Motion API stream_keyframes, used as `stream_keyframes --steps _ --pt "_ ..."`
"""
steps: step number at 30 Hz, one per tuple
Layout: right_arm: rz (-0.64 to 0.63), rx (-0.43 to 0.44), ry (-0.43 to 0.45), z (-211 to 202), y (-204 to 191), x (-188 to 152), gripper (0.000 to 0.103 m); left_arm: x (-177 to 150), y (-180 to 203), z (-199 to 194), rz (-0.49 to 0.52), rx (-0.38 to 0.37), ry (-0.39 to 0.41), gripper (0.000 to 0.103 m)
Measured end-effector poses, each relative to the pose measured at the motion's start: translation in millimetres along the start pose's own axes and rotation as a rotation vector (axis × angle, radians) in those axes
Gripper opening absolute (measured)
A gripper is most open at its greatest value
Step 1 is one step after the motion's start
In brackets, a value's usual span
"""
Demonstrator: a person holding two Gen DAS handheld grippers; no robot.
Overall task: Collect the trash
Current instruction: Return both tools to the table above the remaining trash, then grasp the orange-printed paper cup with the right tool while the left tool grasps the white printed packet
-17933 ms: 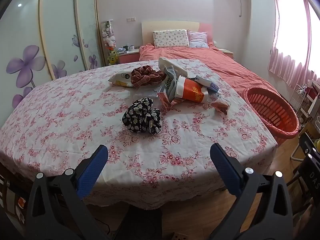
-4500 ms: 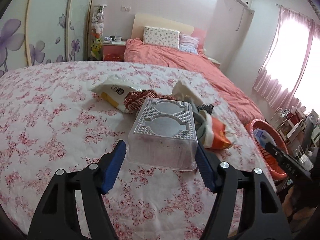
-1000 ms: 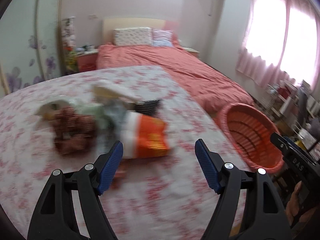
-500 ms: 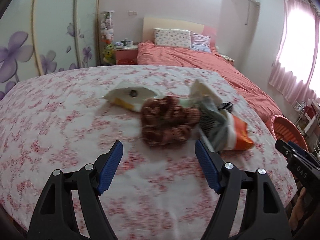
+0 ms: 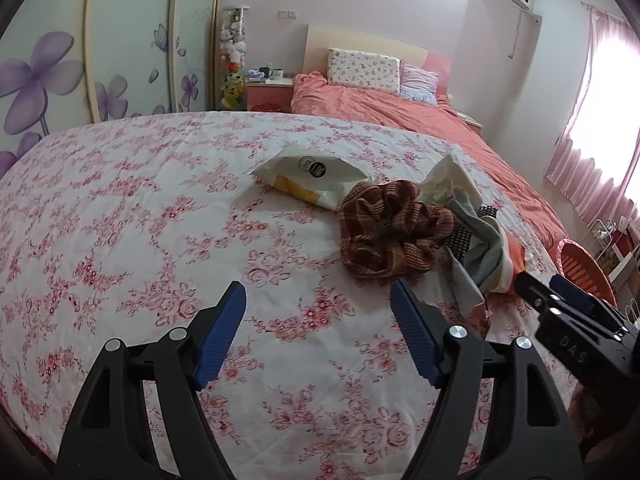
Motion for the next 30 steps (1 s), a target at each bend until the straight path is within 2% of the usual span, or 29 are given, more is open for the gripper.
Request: stream_keyframes --steps 8,18,22,30 --pt "-0.013 -0.075 -0.021 13.3 -2.9 -1.1 0.063 0.1 -6.5 -0.3 -0.011 -0.009 -0.005 0.074" --pt "0.065 -0.167 -0.02 14.4 36.5 -1.4 0.063 -0.9 1.2 3.1 0.001 -0.03 -0.02 0.074" --pt "0.088 -0.147 -0.019 15.5 44.3 0.2 0.062 -1.6 6.9 4.2 0.013 -0.041 -0.023 0.074" --pt "0.045 -0.136 -0.008 25.4 30.1 11.8 0.048 -4.2 22.7 4.2 0.042 -0.069 -0.027 0.074"
Point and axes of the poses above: each gripper's, at about its wrist camera, not at the fingertips, and z roughly the way its jaws point, y to its right, x to its top, the point moved 3 cm from there along z, roughly the way its jaws point, and after that the axes turned 6 degrees about -y, right-handed, at the moved point
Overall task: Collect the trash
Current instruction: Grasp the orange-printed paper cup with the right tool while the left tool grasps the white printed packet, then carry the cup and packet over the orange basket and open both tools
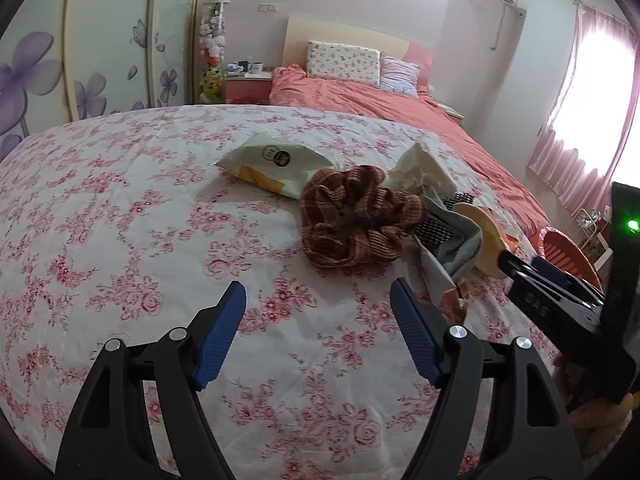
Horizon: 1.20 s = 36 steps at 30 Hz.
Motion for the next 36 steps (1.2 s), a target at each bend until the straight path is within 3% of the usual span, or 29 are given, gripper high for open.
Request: stream_keyframes --steps 4,6,8,9,18,26,28,36 --pt "-0.005 0.005 -0.036 9.8 -0.7 1.8 0.028 -0.4 8.8 0.9 0.019 -0.016 -0.001 0.074" --pt "0.008 0.005 -0.035 9.8 2.2 1.3 0.023 -0.5 14.6 1.7 0.032 -0.03 -0.003 0.074" --pt "0.016 -0.006 -0.028 9.0 7.0 1.3 0.007 -0.2 20.9 2.1 0.047 -0.039 -0.005 0.074" --pt "0.02 -0.01 -0.028 9.0 9.7 1.1 0.005 0.0 23.8 2.7 0.053 -0.045 -0.007 0.074" --pt "0.07 -0.031 0.014 -8.2 39.5 -3.5 0.004 3.2 54.6 16.6 0.105 -0.109 -0.046 0.067" --pt "0.093 -0.028 0.032 -23.9 58.1 -10.0 0.004 -0.1 73.2 46.6 0.115 -0.121 -0.142 0.044" --pt "0.096 -0.03 0.035 -26.8 62.0 -11.7 0.004 -1.1 76.0 49.8 0.11 -0.129 -0.155 0.018" --pt "0.11 -0.033 0.055 -41.2 72.2 -17.2 0.004 -1.3 71.0 24.2 0.111 -0.159 -0.092 0.011"
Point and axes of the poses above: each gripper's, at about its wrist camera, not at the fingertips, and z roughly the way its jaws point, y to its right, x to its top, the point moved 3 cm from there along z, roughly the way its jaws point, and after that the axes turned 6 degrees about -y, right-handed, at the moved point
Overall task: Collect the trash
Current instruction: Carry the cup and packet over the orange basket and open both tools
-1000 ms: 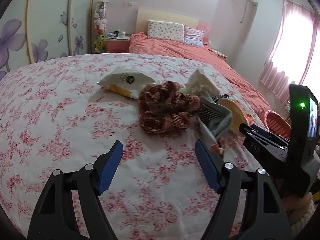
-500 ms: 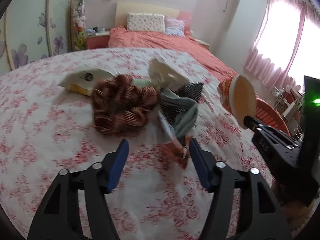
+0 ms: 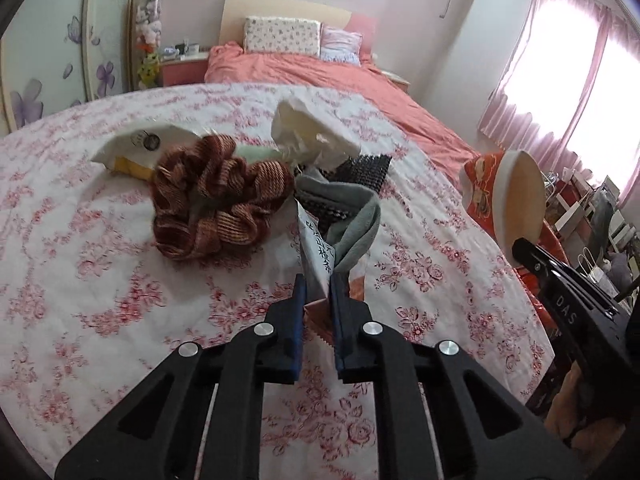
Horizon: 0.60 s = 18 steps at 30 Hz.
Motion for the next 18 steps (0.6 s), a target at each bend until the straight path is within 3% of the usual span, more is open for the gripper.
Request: stream_keyframes --steps 9,18 --pt "0.01 0.003 0.032 -24.1 8.0 -6.2 0.004 2.1 -6.2 -32.1 -0.017 0.018 0.066 0.011" --pt "0.032 -0.011 0.053 -42.8 24.0 -14.2 0.004 0.7 16.7 -55.6 0.016 -0.016 0.115 0.011"
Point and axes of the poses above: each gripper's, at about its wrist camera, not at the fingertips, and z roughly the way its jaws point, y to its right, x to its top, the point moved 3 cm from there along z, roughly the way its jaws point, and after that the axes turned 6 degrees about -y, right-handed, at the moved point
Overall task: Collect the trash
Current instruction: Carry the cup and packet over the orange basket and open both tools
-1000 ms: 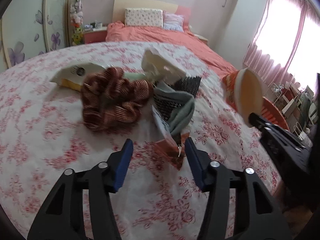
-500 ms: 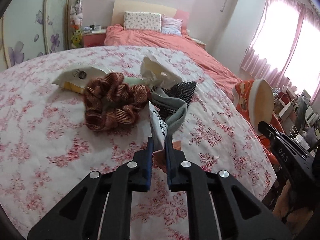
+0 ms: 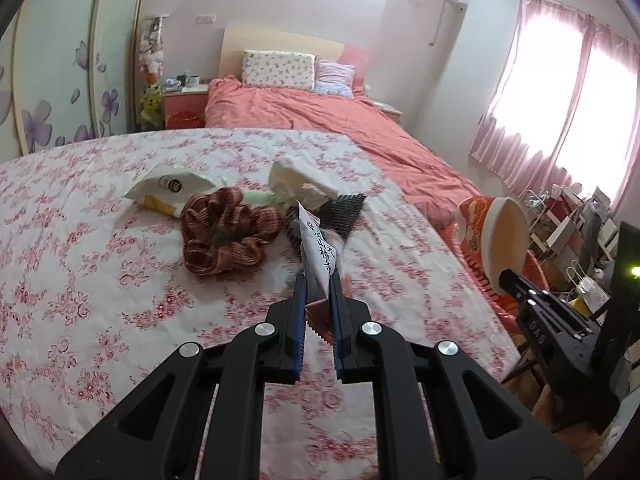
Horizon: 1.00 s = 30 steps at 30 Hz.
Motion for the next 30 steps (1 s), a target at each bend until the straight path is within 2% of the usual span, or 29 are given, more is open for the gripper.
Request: stream_keyframes --steps 7,19,30 --pt "0.044 -0.027 0.007 -5.9 29.9 -3.4 0.004 3.4 29.7 -1.3 0.032 -0.049 0.015 0.011" --pt "0.129 -0.102 -0.004 -2.5 98.5 -8.2 0.004 4.9 103.6 31.0 0.108 -0.171 -0.001 0.011" --pt "0.212 -0.14 -0.017 12.0 151.8 -5.8 0.004 8.2 149.7 56.4 0.155 -0.241 -0.028 0.011"
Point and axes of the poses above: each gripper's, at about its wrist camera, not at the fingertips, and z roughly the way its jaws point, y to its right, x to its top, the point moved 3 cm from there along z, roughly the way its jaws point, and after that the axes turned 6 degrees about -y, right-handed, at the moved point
